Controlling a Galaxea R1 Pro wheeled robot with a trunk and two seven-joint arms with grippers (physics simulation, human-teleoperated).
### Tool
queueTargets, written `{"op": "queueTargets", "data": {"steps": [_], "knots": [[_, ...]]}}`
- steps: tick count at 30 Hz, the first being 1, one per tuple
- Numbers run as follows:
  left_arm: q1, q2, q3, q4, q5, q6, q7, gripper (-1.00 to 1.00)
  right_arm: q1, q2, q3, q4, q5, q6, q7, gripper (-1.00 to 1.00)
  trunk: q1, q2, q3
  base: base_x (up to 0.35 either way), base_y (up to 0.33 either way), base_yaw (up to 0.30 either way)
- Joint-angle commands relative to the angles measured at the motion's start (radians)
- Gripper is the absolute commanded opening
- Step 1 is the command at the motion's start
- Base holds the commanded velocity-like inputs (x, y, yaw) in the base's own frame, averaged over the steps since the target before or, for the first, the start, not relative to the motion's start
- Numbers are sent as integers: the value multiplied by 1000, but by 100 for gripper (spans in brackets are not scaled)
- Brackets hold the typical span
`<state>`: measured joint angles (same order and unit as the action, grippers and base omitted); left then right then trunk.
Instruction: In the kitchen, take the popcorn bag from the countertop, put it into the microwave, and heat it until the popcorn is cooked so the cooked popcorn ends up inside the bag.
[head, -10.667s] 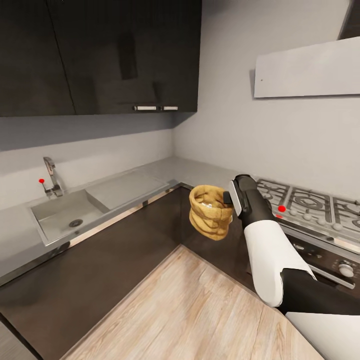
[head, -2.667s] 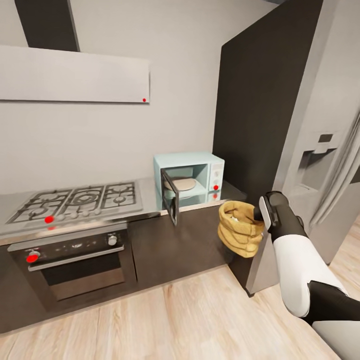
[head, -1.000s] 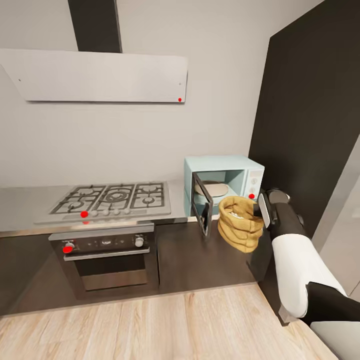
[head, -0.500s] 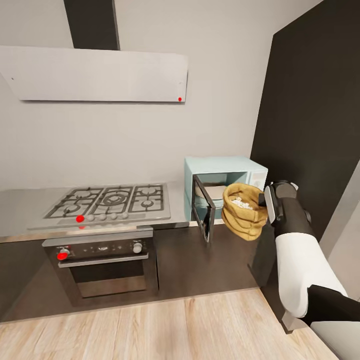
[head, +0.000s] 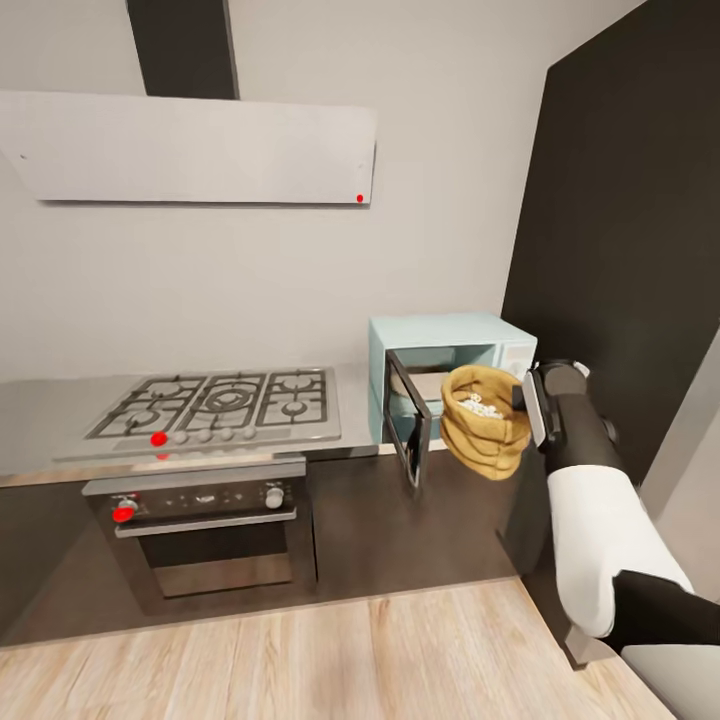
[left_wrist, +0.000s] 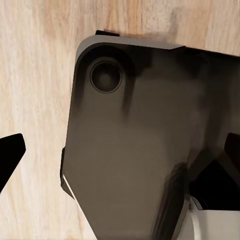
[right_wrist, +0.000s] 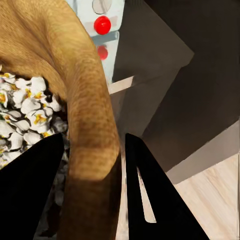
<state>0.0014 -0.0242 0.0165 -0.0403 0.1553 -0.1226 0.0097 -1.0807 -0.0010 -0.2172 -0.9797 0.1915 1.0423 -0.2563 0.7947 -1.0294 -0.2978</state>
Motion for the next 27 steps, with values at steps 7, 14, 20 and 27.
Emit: {"op": "queueTargets", "data": {"steps": [7,14,20,27], "knots": [[0,0,1,-1,6,-2,1,100,-1,4,25,-1,2,5,4,-100,0,-1,-1,191,0,0],[0,0,0,-1,6,-1,1,100,-1,3,28,0,8,5,4,-100,0,-1,-1,197,0,0],[0,0,0,-1,6,0,1,100,0,-5,29,10,11,5,0,-100,0,-1,-1,192,0,0],[0,0,0,-1,7,0,1,100,-1,-11,86,13,11,5,0,-100,0,-1,-1,187,0,0]]}}
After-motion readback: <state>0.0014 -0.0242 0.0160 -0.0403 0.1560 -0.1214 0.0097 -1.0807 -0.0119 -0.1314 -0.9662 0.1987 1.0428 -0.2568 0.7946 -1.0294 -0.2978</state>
